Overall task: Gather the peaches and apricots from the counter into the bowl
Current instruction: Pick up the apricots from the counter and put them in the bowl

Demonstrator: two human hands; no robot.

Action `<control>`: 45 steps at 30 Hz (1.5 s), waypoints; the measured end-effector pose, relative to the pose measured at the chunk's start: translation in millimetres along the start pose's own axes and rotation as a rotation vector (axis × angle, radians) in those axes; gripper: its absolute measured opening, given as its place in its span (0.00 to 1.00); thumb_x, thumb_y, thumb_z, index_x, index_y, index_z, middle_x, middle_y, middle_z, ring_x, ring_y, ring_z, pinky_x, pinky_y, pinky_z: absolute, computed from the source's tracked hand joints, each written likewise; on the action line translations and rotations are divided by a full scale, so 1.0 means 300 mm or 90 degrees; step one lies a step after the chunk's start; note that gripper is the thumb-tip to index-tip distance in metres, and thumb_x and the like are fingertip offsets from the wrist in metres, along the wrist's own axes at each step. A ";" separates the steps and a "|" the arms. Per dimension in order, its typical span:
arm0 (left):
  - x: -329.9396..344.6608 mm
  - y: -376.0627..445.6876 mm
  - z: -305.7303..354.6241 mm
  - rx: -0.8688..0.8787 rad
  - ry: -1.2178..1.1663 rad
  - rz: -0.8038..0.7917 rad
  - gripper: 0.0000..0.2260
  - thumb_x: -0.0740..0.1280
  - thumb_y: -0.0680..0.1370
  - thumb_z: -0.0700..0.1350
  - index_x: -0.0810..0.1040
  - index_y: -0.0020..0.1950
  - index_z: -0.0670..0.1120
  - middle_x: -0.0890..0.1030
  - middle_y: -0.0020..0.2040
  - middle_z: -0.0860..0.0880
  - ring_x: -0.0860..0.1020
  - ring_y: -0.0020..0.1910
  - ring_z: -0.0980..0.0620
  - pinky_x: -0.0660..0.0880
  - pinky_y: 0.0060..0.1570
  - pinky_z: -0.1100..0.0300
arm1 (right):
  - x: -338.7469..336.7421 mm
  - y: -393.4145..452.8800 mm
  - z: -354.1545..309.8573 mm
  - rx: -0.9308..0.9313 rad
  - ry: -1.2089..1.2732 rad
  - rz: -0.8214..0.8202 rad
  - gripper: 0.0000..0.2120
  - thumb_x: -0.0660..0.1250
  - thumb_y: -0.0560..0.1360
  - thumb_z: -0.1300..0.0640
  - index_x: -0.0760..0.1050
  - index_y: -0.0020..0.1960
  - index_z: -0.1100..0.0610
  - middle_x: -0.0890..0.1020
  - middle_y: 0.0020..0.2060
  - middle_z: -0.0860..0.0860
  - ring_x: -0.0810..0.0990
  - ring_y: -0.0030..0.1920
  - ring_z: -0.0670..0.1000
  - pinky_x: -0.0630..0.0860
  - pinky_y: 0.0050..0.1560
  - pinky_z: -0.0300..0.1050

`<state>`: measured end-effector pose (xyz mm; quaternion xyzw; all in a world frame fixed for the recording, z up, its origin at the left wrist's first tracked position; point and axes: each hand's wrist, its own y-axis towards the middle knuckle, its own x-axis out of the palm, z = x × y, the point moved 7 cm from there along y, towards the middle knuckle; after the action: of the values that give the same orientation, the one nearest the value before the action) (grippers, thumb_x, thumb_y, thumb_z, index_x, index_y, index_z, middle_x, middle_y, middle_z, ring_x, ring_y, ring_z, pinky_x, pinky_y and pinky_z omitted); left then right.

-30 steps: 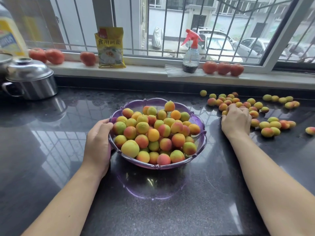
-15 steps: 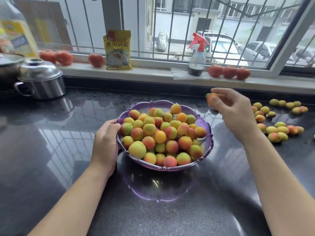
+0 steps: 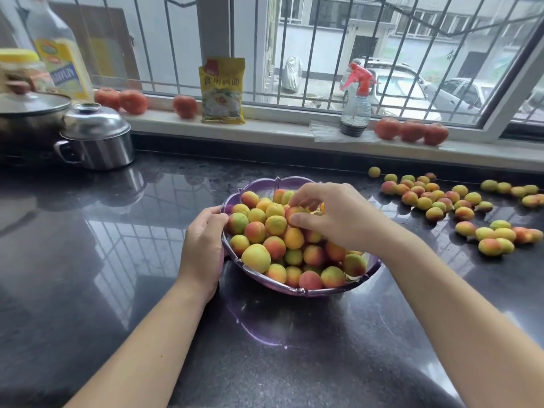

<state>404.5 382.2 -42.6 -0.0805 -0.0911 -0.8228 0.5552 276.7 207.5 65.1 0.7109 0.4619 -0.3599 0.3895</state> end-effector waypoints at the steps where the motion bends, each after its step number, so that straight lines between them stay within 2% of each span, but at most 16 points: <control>1: 0.001 0.001 -0.002 -0.002 0.002 -0.004 0.12 0.65 0.74 0.51 0.87 0.51 0.50 0.88 0.49 0.47 0.85 0.52 0.46 0.81 0.56 0.42 | -0.001 0.004 -0.002 -0.004 -0.006 0.009 0.08 0.72 0.76 0.45 0.82 0.55 0.44 0.81 0.48 0.40 0.79 0.51 0.44 0.78 0.53 0.47; 4: 0.003 0.003 -0.002 -0.002 0.007 -0.011 0.11 0.65 0.74 0.51 0.87 0.49 0.54 0.88 0.50 0.45 0.85 0.53 0.43 0.81 0.58 0.40 | -0.003 0.010 -0.004 -0.002 0.001 0.023 0.07 0.72 0.77 0.46 0.83 0.53 0.45 0.81 0.46 0.40 0.78 0.48 0.43 0.77 0.50 0.45; 7: 0.001 0.002 0.002 -0.003 0.014 -0.007 0.13 0.65 0.75 0.52 0.86 0.52 0.51 0.88 0.51 0.45 0.85 0.54 0.43 0.82 0.59 0.39 | 0.003 0.012 -0.014 -0.016 -0.003 0.027 0.07 0.71 0.77 0.47 0.83 0.53 0.46 0.81 0.45 0.40 0.78 0.46 0.42 0.76 0.47 0.42; 11: -0.001 -0.002 0.003 -0.002 0.023 -0.012 0.13 0.64 0.75 0.53 0.86 0.52 0.51 0.88 0.51 0.45 0.85 0.56 0.40 0.82 0.60 0.37 | -0.015 0.013 0.010 0.000 0.023 0.040 0.09 0.70 0.78 0.47 0.81 0.57 0.47 0.81 0.45 0.39 0.79 0.47 0.41 0.76 0.47 0.37; 14: -0.001 -0.003 0.003 -0.001 0.017 -0.014 0.12 0.65 0.75 0.53 0.87 0.50 0.53 0.88 0.52 0.44 0.85 0.57 0.38 0.81 0.60 0.36 | -0.119 -0.005 0.133 0.054 0.108 0.245 0.07 0.68 0.80 0.52 0.83 0.55 0.51 0.84 0.44 0.41 0.81 0.47 0.41 0.77 0.48 0.36; 16: 0.000 -0.004 0.001 0.000 0.012 -0.017 0.12 0.65 0.75 0.53 0.87 0.50 0.53 0.88 0.51 0.45 0.85 0.56 0.41 0.82 0.58 0.38 | -0.155 -0.033 0.277 0.133 0.125 0.359 0.08 0.67 0.80 0.56 0.84 0.52 0.55 0.85 0.44 0.46 0.82 0.46 0.46 0.79 0.49 0.43; 17: 0.002 -0.005 0.002 0.001 0.011 -0.017 0.12 0.65 0.75 0.52 0.87 0.50 0.52 0.88 0.50 0.47 0.86 0.54 0.44 0.82 0.56 0.41 | -0.149 -0.048 0.353 0.181 0.104 0.378 0.08 0.66 0.80 0.57 0.84 0.51 0.57 0.85 0.44 0.49 0.82 0.47 0.50 0.79 0.50 0.47; 20: 0.005 -0.007 0.006 0.004 -0.006 -0.002 0.13 0.65 0.74 0.51 0.86 0.52 0.49 0.88 0.47 0.49 0.85 0.49 0.51 0.81 0.50 0.50 | -0.074 -0.084 0.552 0.275 -0.011 0.330 0.09 0.65 0.79 0.61 0.84 0.52 0.59 0.85 0.50 0.56 0.81 0.52 0.58 0.76 0.55 0.51; 22: 0.005 -0.002 0.002 0.005 0.000 0.005 0.13 0.65 0.74 0.51 0.86 0.51 0.49 0.88 0.48 0.47 0.85 0.50 0.49 0.81 0.50 0.50 | -0.035 -0.087 0.634 0.298 -0.061 0.293 0.10 0.65 0.78 0.63 0.83 0.54 0.60 0.84 0.54 0.58 0.80 0.55 0.60 0.74 0.58 0.50; 25: -0.001 0.000 0.000 0.019 0.004 0.013 0.12 0.64 0.74 0.50 0.87 0.47 0.50 0.87 0.48 0.46 0.84 0.50 0.48 0.80 0.51 0.49 | -0.044 -0.053 0.687 0.297 -0.143 0.300 0.11 0.63 0.77 0.65 0.82 0.55 0.60 0.82 0.55 0.60 0.79 0.56 0.62 0.75 0.56 0.51; 29: 0.005 -0.001 0.003 0.027 -0.022 0.020 0.10 0.65 0.76 0.47 0.86 0.49 0.48 0.87 0.44 0.49 0.84 0.45 0.53 0.81 0.43 0.60 | -0.048 0.018 0.713 0.258 -0.311 0.300 0.10 0.64 0.75 0.66 0.80 0.54 0.63 0.79 0.53 0.63 0.73 0.55 0.64 0.72 0.56 0.57; 32: 0.009 0.001 0.001 0.023 -0.028 0.025 0.10 0.65 0.80 0.44 0.86 0.45 0.50 0.87 0.43 0.50 0.83 0.44 0.53 0.80 0.43 0.60 | -0.054 0.061 0.759 0.295 -0.365 0.280 0.12 0.63 0.75 0.62 0.79 0.56 0.61 0.76 0.59 0.63 0.69 0.60 0.65 0.68 0.61 0.60; 35: 0.007 0.000 0.005 0.018 -0.030 0.028 0.11 0.65 0.75 0.47 0.88 0.43 0.52 0.87 0.44 0.49 0.83 0.47 0.51 0.79 0.47 0.56 | -0.044 0.104 0.810 0.359 -0.351 0.183 0.21 0.61 0.77 0.55 0.72 0.70 0.53 0.64 0.74 0.62 0.58 0.73 0.64 0.54 0.75 0.62; 38: 0.005 0.000 0.005 0.016 -0.031 0.028 0.11 0.65 0.74 0.48 0.86 0.48 0.48 0.86 0.46 0.46 0.83 0.48 0.50 0.79 0.48 0.55 | -0.036 0.136 0.838 0.373 -0.340 0.126 0.27 0.57 0.78 0.52 0.63 0.77 0.49 0.54 0.80 0.59 0.47 0.79 0.62 0.42 0.78 0.61; 41: 0.011 -0.004 0.009 0.020 -0.029 0.021 0.12 0.64 0.74 0.48 0.85 0.51 0.45 0.86 0.46 0.46 0.84 0.46 0.51 0.80 0.45 0.58 | -0.036 0.151 0.870 0.396 -0.339 0.105 0.28 0.56 0.78 0.51 0.62 0.78 0.51 0.57 0.79 0.58 0.50 0.79 0.63 0.42 0.78 0.61; 45: 0.012 -0.006 0.013 0.020 -0.037 0.023 0.12 0.64 0.74 0.48 0.84 0.51 0.45 0.87 0.44 0.49 0.84 0.44 0.54 0.81 0.41 0.62 | -0.053 0.150 0.871 0.382 -0.339 0.172 0.23 0.59 0.77 0.56 0.70 0.72 0.58 0.67 0.71 0.62 0.62 0.73 0.65 0.51 0.78 0.60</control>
<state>401.5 380.6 -38.2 -0.0971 -0.1183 -0.8085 0.5682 274.3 -42.1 -25.4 0.7292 0.1229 -0.5951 0.3147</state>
